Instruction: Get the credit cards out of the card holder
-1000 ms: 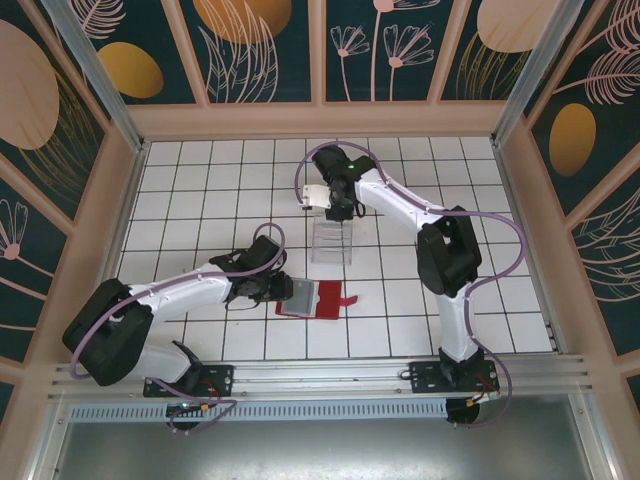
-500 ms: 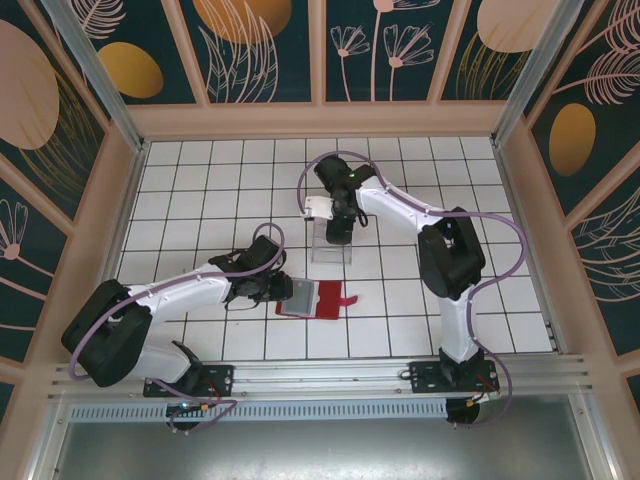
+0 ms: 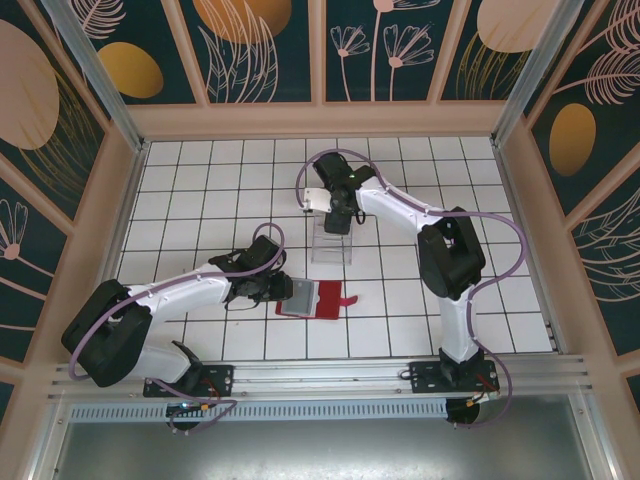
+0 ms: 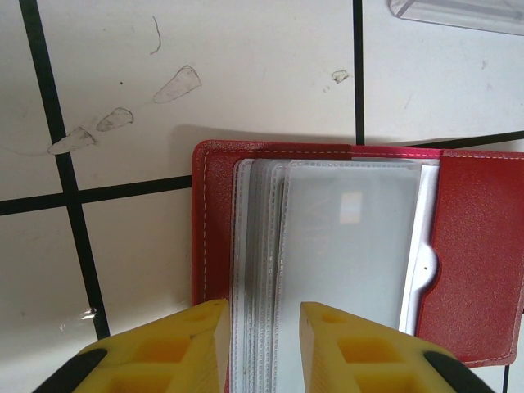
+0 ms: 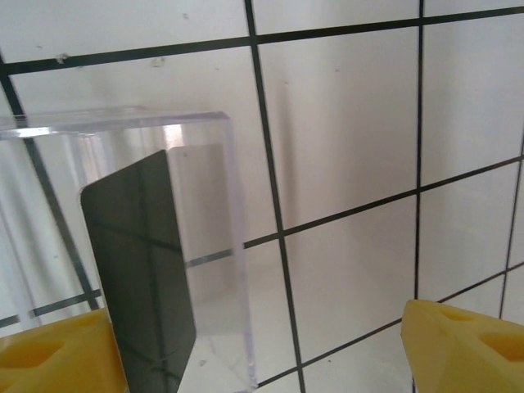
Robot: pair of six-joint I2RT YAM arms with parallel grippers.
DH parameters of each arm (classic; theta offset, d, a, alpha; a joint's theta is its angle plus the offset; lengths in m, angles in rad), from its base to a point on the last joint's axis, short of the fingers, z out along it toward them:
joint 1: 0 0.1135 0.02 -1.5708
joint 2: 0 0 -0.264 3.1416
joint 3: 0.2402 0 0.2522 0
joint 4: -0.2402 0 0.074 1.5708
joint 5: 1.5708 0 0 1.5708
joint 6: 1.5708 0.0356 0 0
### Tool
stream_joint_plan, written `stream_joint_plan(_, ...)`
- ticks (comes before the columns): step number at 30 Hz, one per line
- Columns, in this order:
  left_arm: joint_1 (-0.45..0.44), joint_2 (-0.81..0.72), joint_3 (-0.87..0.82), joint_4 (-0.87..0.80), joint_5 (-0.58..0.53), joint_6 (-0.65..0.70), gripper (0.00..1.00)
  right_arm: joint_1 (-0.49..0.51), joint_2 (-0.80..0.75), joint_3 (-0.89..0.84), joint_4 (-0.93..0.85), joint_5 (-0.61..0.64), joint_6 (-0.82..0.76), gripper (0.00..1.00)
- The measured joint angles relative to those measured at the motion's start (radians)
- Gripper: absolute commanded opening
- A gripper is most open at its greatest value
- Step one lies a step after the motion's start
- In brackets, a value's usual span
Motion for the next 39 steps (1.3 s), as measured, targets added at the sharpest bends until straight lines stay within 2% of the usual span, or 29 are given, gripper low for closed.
stream_joint_plan(21, 0.000, -0.003, 0.000, -0.003, -0.011, 0.000, 0.30, -0.010, -0.039, -0.014, 0.144, 0.113, 0.000, 0.84)
stream_joint_plan(39, 0.000, -0.021, 0.000, -0.018, -0.018, 0.000, 0.30, -0.015, -0.042, -0.066, 0.190, 0.109, 0.000, 0.84)
